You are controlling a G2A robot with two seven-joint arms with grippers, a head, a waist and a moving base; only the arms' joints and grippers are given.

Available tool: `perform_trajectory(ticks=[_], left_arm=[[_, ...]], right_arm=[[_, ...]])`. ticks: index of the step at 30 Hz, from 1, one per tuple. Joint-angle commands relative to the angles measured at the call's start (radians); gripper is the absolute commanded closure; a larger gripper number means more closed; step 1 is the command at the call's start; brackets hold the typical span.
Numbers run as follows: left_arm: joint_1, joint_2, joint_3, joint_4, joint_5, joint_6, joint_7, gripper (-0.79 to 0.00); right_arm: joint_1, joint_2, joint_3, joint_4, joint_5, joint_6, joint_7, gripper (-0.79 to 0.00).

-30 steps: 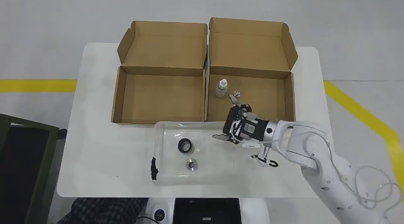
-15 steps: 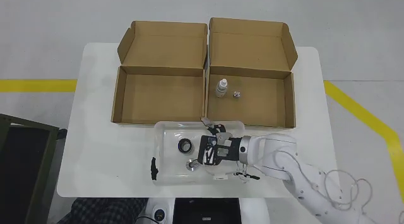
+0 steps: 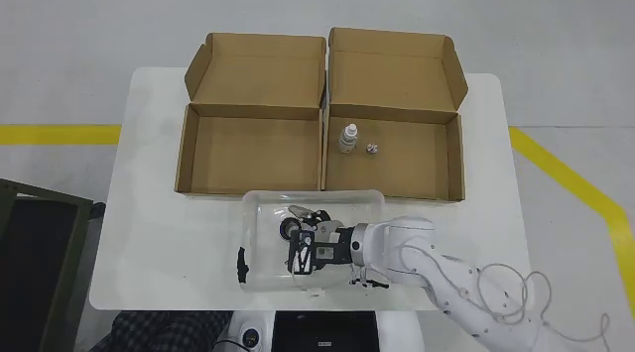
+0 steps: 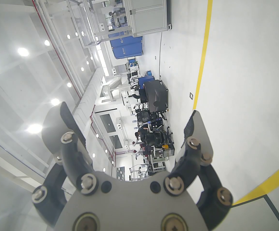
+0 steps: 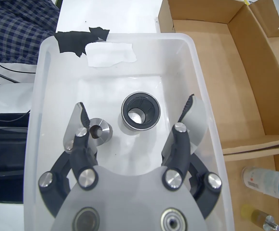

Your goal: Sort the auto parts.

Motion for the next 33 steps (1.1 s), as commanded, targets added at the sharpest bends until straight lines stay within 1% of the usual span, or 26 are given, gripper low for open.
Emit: perform_trajectory(ticks=[1, 5, 9, 10, 12, 22, 27, 31, 33], left_arm=[[0.000, 0.000, 0.000, 0.000, 0.000, 0.000, 0.000, -0.785], [0.000, 0.000, 0.000, 0.000, 0.000, 0.000, 0.000, -0.785], [0.000, 0.000, 0.000, 0.000, 0.000, 0.000, 0.000, -0.785], [0.000, 0.000, 0.000, 0.000, 0.000, 0.000, 0.000, -0.785], [0.000, 0.000, 0.000, 0.000, 0.000, 0.000, 0.000, -0.785], [0.000, 0.000, 0.000, 0.000, 0.000, 0.000, 0.000, -0.785], [0.000, 0.000, 0.000, 0.000, 0.000, 0.000, 0.000, -0.785], [0.000, 0.000, 0.000, 0.000, 0.000, 0.000, 0.000, -0.785], [0.000, 0.000, 0.000, 0.000, 0.000, 0.000, 0.000, -0.785]], right_arm=[[0.008, -0.005, -0.007, 0.013, 0.000, 0.007, 0.001, -0.656], [0.027, -0.015, -0.014, 0.046, 0.007, 0.017, 0.000, -0.668], [0.047, -0.025, -0.020, 0.079, 0.016, 0.018, 0.001, -0.659], [0.051, -0.027, -0.022, 0.087, 0.019, 0.019, 0.001, -0.646], [0.060, -0.032, -0.028, 0.102, 0.022, 0.016, 0.003, -0.653], [0.104, -0.064, -0.074, 0.186, 0.043, 0.003, -0.001, -0.600], [0.118, -0.076, -0.085, 0.220, 0.056, -0.007, -0.007, -0.588], [0.127, -0.084, -0.089, 0.243, 0.074, -0.017, -0.019, -0.551], [0.130, -0.087, -0.091, 0.252, 0.081, -0.025, -0.024, -0.486]])
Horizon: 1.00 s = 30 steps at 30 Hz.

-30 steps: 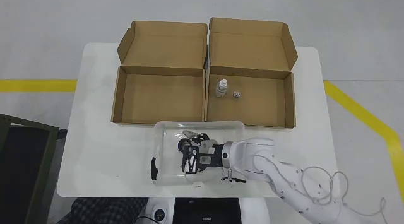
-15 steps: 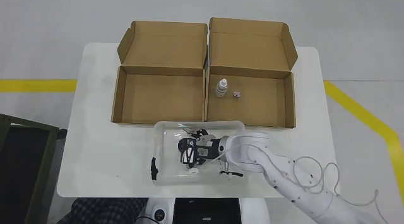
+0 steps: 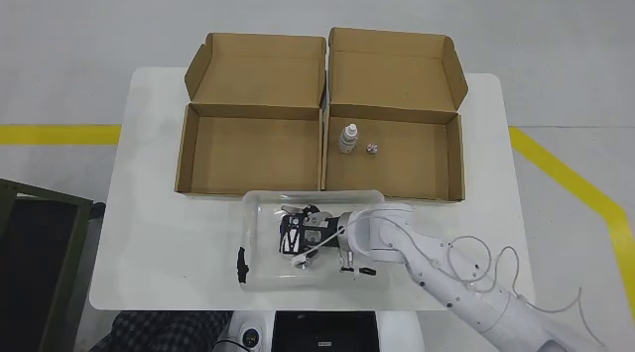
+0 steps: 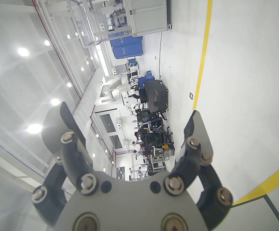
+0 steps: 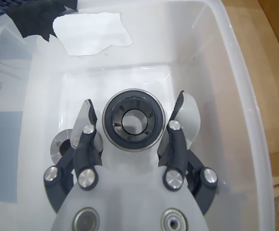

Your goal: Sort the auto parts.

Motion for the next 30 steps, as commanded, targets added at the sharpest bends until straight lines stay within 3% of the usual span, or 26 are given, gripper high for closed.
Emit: perform_trajectory(ticks=[1, 15, 30], left_arm=[[0.000, 0.000, 0.000, 0.000, 0.000, 0.000, 0.000, -0.785], [0.000, 0.000, 0.000, 0.000, 0.000, 0.000, 0.000, -0.785], [0.000, 0.000, 0.000, 0.000, 0.000, 0.000, 0.000, -0.785]], right_arm=[[0.003, -0.003, -0.001, 0.009, 0.007, -0.008, -0.005, -0.419], [0.011, -0.015, 0.010, 0.007, 0.033, -0.051, -0.029, 0.000], [-0.048, 0.011, 0.106, -0.083, 0.061, -0.099, -0.080, 0.000]])
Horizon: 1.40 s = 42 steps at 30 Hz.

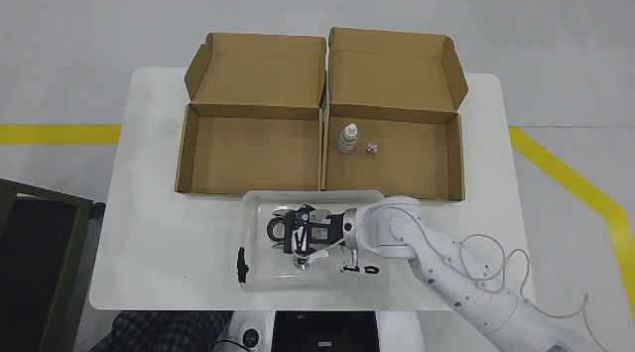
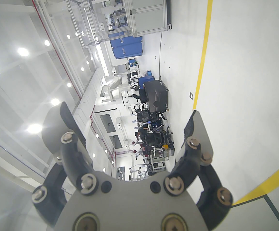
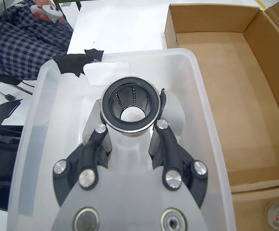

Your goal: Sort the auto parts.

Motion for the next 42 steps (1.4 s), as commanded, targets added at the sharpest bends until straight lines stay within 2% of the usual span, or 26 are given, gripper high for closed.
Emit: perform_trajectory(ticks=[1, 26, 42], left_arm=[[0.000, 0.000, 0.000, 0.000, 0.000, 0.000, 0.000, -0.785], [0.000, 0.000, 0.000, 0.000, 0.000, 0.000, 0.000, -0.785], [0.000, 0.000, 0.000, 0.000, 0.000, 0.000, 0.000, -0.785]], right_arm=[[-0.011, 0.005, 0.020, -0.016, 0.005, -0.005, -0.012, 0.000], [-0.200, 0.075, 0.350, -0.191, 0.097, -0.028, -0.174, 0.000], [-0.270, 0.093, 0.459, -0.236, 0.124, -0.046, -0.253, 0.000]])
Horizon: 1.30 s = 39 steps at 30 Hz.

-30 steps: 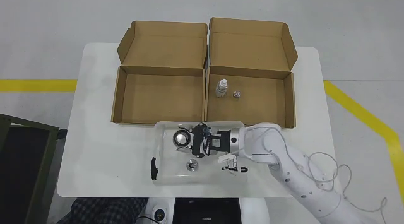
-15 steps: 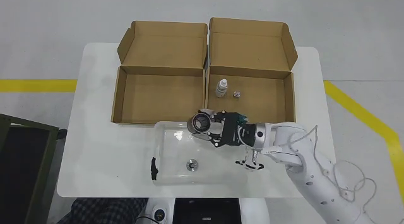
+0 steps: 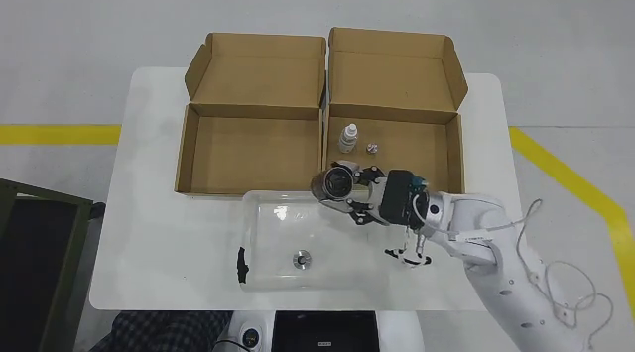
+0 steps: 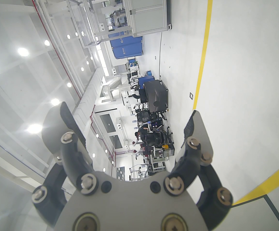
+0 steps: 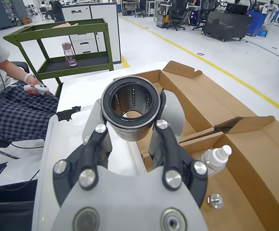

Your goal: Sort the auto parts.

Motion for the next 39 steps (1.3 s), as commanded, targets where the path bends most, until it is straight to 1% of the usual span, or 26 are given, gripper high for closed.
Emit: perform_trajectory(ticks=[1, 12, 19, 25, 31, 39], left_arm=[[0.000, 0.000, 0.000, 0.000, 0.000, 0.000, 0.000, -0.785], [0.000, 0.000, 0.000, 0.000, 0.000, 0.000, 0.000, -0.785], [0.000, 0.000, 0.000, 0.000, 0.000, 0.000, 0.000, -0.785], [0.000, 0.000, 0.000, 0.000, 0.000, 0.000, 0.000, -0.785], [0.000, 0.000, 0.000, 0.000, 0.000, 0.000, 0.000, -0.785], [0.000, 0.000, 0.000, 0.000, 0.000, 0.000, 0.000, -0.785]], right_arm=[[-0.007, 0.001, 0.010, -0.005, 0.002, 0.003, -0.008, 0.000], [-0.044, 0.007, 0.059, -0.025, 0.004, 0.022, -0.056, 0.000], [-0.045, 0.006, 0.055, -0.018, 0.000, 0.034, -0.074, 0.000], [-0.022, 0.001, 0.030, -0.006, -0.019, 0.060, -0.063, 0.000], [0.013, -0.007, -0.016, -0.004, -0.060, 0.099, -0.019, 0.000], [0.101, -0.026, -0.105, 0.027, -0.097, 0.157, 0.052, 0.000]])
